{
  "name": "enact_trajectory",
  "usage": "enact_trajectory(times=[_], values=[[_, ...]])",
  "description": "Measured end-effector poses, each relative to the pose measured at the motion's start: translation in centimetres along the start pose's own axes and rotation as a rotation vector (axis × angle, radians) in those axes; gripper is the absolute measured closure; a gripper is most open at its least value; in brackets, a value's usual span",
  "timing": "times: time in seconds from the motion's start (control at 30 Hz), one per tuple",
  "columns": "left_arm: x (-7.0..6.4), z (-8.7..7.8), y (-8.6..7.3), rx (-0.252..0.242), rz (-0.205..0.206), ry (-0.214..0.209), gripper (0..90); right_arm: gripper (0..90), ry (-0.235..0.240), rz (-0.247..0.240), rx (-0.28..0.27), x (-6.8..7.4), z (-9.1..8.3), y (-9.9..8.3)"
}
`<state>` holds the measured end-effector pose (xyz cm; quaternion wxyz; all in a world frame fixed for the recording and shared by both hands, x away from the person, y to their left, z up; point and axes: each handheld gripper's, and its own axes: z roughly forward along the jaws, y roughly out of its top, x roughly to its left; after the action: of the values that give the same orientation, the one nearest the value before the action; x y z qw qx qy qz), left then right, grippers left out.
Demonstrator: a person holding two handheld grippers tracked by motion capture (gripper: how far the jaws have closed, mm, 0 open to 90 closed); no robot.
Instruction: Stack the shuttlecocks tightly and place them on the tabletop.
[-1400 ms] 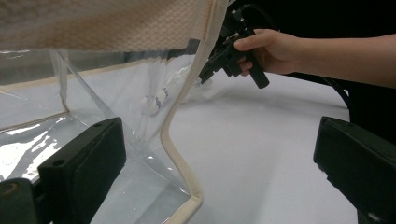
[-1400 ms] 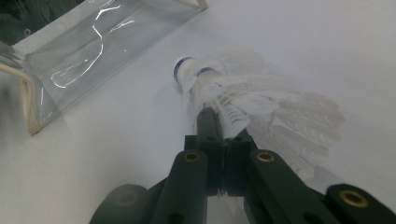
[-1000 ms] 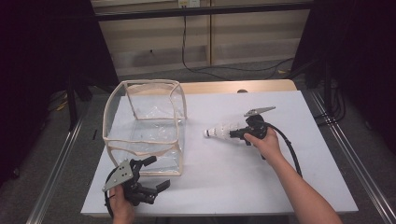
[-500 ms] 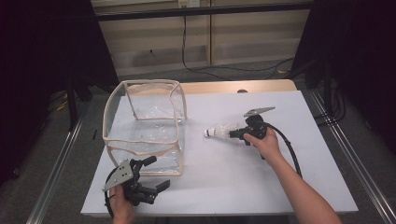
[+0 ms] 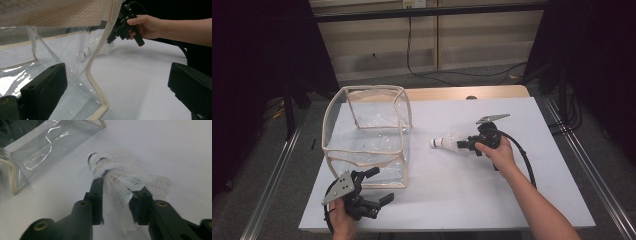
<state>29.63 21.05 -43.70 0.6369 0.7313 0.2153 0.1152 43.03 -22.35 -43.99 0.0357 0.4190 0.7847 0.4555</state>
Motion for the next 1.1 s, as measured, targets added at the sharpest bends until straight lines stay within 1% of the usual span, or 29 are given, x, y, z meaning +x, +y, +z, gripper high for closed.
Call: enact_trajectory(times=[0.07, 0.13, 0.23, 0.37, 0.47, 0.5, 0.7, 0.77, 0.87, 1.1], values=[[0.0, 0.0, 0.0, 0.003, 0.001, 0.0, 2.6, 57.3, -0.009, -0.007, 0.01, 0.0, -0.2, 0.0], [0.0, 0.0, 0.0, 0.0, 0.0, 0.0, 2.6, 54.8, -0.006, 0.003, 0.009, -0.1, -0.4, 0.0], [0.0, 0.0, 0.0, 0.001, 0.002, 0.001, 2.6, 48.1, -0.005, 0.017, 0.011, -0.1, -0.6, 0.0], [0.0, 0.0, 0.0, 0.002, 0.001, 0.002, 2.6, 44.1, 0.012, 0.036, 0.009, 0.0, -0.8, -0.1], [-0.1, 0.0, 0.0, 0.003, 0.001, 0.002, 2.6, 40.9, 0.025, 0.041, 0.006, 0.1, -0.9, -0.1], [0.0, 0.0, 0.0, 0.004, 0.002, 0.002, 2.6, 38.2, 0.022, 0.042, 0.009, 0.1, -0.9, -0.1], [-0.1, 0.0, 0.1, 0.002, 0.006, 0.0, 2.6, 34.4, 0.024, 0.05, 0.009, 0.1, -1.3, -0.1], [-0.1, 0.0, 0.1, 0.003, 0.006, 0.001, 2.6, 29.4, 0.023, 0.054, 0.004, 0.0, -1.5, -0.2], [-0.1, 0.0, 0.1, 0.003, 0.006, 0.003, 2.6, 25.9, 0.025, 0.069, -0.002, -0.1, -1.7, -0.2], [-0.1, 0.0, 0.1, 0.002, 0.005, 0.004, 2.6, 22.3, 0.036, 0.074, -0.015, 0.0, -1.9, -0.3]])
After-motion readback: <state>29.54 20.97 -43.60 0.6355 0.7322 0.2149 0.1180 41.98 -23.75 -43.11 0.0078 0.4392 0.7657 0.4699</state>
